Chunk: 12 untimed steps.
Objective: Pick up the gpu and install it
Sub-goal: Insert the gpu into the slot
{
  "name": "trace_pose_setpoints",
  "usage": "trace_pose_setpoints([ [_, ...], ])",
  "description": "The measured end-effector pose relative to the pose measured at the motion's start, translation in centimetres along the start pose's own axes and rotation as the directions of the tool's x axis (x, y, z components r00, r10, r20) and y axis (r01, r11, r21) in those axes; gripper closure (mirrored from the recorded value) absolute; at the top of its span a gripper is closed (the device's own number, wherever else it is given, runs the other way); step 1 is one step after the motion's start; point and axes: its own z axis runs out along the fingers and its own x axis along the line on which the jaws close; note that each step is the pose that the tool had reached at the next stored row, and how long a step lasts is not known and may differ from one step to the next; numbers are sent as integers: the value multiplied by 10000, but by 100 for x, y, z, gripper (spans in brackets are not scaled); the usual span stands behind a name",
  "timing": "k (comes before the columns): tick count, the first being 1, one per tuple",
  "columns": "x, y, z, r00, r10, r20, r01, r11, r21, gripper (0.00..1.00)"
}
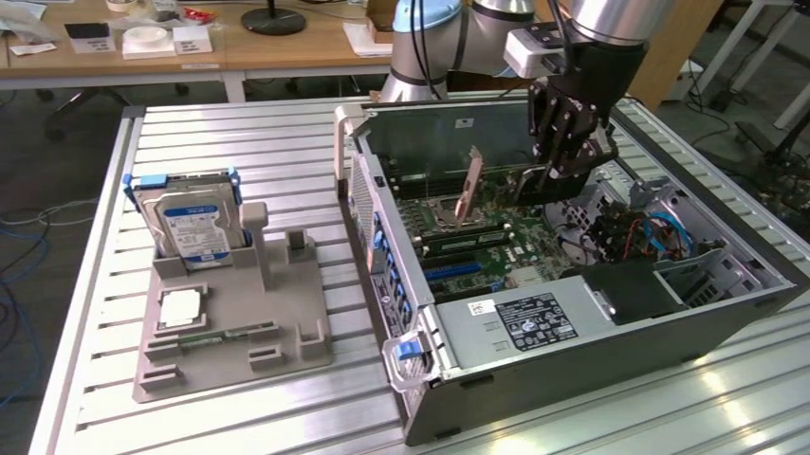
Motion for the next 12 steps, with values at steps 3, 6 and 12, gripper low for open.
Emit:
trace_pose_setpoints([
  [3, 13, 29, 34, 10000, -1, 0, 1, 10000, 12, 73],
  [6, 35, 59, 82, 10000, -1, 0, 1, 10000, 16, 73],
  [12, 50, 82, 145, 10000, -2, -1, 2, 10000, 17, 73],
])
